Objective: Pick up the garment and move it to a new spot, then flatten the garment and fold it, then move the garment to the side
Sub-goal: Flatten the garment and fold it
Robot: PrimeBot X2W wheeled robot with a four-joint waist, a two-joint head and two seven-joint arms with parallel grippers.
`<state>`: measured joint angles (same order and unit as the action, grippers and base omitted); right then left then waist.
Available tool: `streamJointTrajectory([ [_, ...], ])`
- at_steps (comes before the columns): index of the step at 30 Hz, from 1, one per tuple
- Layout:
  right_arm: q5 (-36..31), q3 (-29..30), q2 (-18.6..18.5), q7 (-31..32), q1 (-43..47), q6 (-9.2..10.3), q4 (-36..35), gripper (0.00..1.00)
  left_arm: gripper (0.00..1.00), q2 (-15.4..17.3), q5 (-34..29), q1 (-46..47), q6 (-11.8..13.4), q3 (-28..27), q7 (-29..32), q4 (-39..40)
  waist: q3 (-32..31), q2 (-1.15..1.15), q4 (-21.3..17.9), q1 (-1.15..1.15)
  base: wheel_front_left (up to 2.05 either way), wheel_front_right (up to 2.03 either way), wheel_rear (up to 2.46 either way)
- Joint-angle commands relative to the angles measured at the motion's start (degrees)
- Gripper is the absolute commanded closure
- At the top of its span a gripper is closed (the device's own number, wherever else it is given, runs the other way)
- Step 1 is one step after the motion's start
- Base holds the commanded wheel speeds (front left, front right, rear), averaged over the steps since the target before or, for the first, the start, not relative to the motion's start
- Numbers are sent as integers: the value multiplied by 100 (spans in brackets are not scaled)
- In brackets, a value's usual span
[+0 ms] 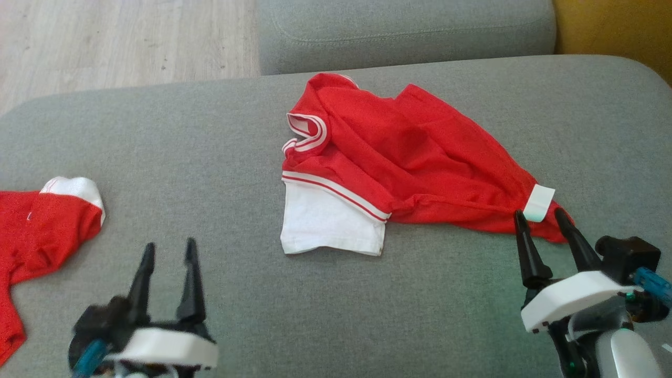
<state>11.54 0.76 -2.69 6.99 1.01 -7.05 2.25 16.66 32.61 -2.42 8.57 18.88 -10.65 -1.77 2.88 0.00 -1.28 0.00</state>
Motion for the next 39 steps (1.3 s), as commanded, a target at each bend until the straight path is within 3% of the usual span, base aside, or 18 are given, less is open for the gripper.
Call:
streamJointTrajectory([
  [1,23,-149,-20,-25,-162,-44,-252,0,0,74,-84,412,25,-138,54,130,15,0,-4,0,0,0,0],
  [5,28,-216,-20,15,-207,-44,-296,0,0,-76,-183,898,-56,261,534,-166,96,0,-36,0,0,0,0],
  [11,46,-400,-20,69,-310,-44,-308,0,0,-558,-120,1677,-196,754,1241,-1044,272,0,-211,0,0,0,0],
  [16,112,-575,-19,63,-409,-44,-255,0,0,-808,-1,1967,-123,876,1700,-1851,392,0,-462,0,0,0,0],
  [21,160,-629,-19,12,-469,-44,-213,0,0,-877,9,2130,59,860,1861,-2375,525,0,-674,0,0,0,0],
  [26,165,-628,-19,-32,-515,-44,-155,0,0,-967,46,2369,23,863,1798,-2724,666,0,-801,0,0,0,0],
  [27,165,-629,-19,-32,-521,-44,-145,0,21,-979,49,2399,0,887,1817,-2779,681,0,-808,0,0,0,0],
  [28,168,-630,-19,-32,-525,-44,-137,0,95,-992,53,2423,-20,902,1810,-2817,694,0,-812,0,0,0,0],
  [29,170,-629,-19,-31,-527,-44,-128,0,100,-1009,71,2429,-40,910,1800,-2845,702,0,-815,0,0,0,0],
  [39,150,34,-19,148,-452,-44,-132,0,100,-866,90,1976,31,809,1293,-2355,734,0,-733,0,0,0,0],
])
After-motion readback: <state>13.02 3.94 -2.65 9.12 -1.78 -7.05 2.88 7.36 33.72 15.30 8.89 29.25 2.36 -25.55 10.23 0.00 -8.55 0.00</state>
